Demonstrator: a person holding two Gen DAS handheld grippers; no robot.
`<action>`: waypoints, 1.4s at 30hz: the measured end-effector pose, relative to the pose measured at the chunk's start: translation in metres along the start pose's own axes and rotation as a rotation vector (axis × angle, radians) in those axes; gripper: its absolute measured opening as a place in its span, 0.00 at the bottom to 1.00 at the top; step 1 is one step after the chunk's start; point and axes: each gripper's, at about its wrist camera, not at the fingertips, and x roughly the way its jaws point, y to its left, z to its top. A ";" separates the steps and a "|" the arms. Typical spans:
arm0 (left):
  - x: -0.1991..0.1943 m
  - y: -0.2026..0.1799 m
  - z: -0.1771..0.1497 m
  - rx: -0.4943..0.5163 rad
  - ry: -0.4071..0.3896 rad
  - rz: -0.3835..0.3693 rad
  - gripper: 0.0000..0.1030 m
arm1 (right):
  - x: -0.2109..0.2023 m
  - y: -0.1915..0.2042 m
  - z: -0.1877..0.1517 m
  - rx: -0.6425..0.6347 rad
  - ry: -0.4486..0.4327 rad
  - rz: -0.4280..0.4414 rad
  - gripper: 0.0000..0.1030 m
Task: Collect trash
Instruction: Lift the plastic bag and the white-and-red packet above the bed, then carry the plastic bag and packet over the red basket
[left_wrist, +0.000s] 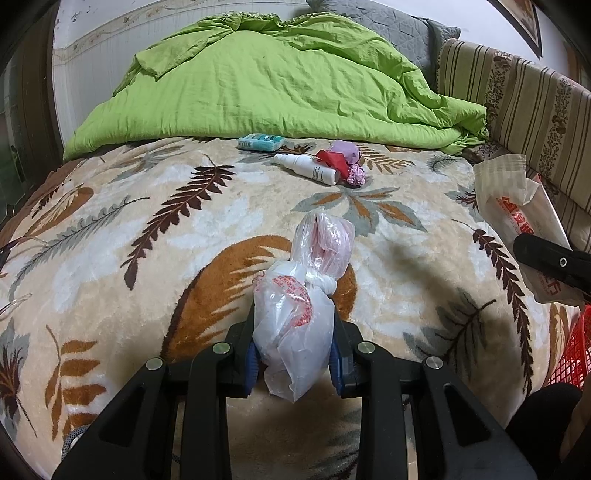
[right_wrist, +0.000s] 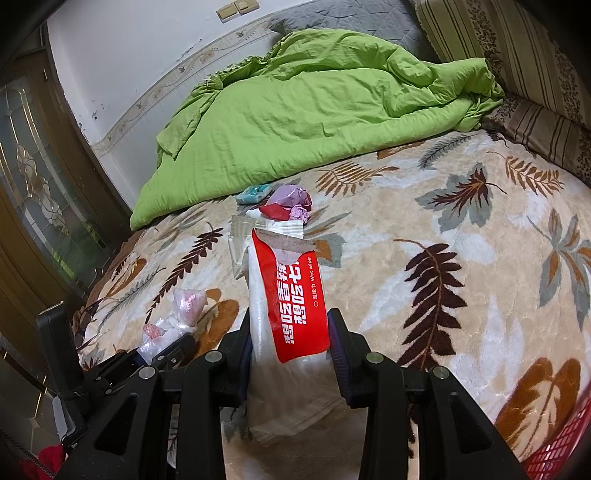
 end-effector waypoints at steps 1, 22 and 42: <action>0.000 0.000 0.000 0.000 0.001 0.000 0.28 | 0.000 0.000 0.000 0.000 0.000 0.000 0.39; -0.049 -0.048 0.012 0.101 -0.024 -0.114 0.28 | -0.066 -0.032 -0.008 0.137 -0.035 0.027 0.39; -0.070 -0.078 0.010 0.221 -0.064 -0.045 0.28 | -0.081 -0.030 -0.013 0.143 -0.032 0.046 0.39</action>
